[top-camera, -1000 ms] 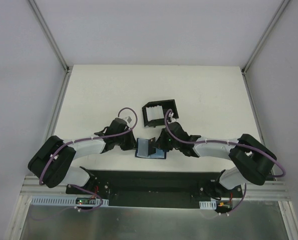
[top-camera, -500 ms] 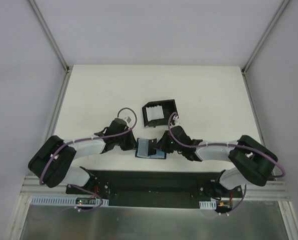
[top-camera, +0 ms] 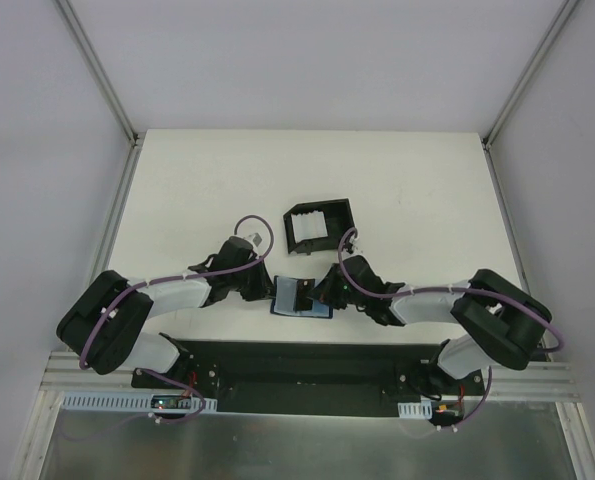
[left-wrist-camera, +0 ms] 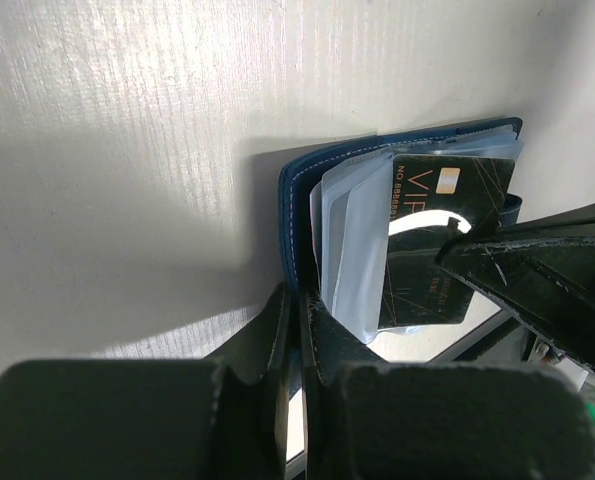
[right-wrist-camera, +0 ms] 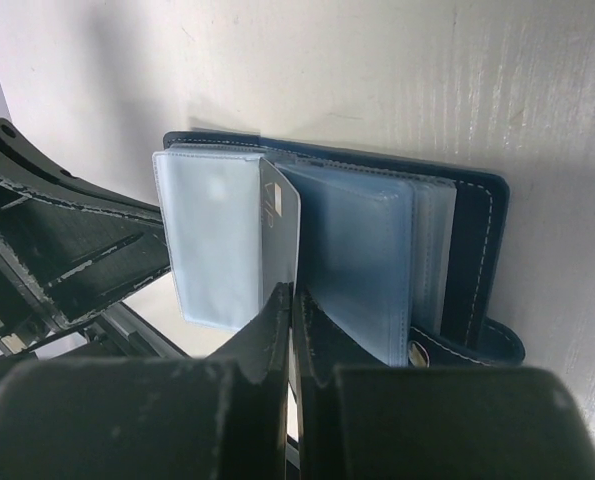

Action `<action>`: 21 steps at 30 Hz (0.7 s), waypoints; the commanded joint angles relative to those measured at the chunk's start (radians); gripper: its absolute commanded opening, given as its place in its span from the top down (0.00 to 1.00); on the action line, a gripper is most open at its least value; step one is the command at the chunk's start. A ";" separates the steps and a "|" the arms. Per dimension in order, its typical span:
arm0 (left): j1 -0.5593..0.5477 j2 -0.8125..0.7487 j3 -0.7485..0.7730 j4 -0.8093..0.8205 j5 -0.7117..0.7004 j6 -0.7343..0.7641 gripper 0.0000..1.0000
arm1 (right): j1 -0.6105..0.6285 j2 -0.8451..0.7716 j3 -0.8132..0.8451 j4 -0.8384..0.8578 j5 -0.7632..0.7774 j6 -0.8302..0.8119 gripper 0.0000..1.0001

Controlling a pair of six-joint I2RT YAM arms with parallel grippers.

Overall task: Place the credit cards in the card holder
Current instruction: Insert the credit card into the card holder.

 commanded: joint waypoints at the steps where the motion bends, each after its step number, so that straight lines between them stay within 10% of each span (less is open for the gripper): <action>1: -0.007 0.048 -0.053 -0.092 -0.064 0.029 1.00 | 0.011 0.059 -0.017 -0.077 -0.020 0.000 1.00; 21: -0.005 0.092 -0.013 -0.157 -0.161 0.021 1.00 | -0.005 0.004 -0.009 -0.143 -0.022 -0.054 1.00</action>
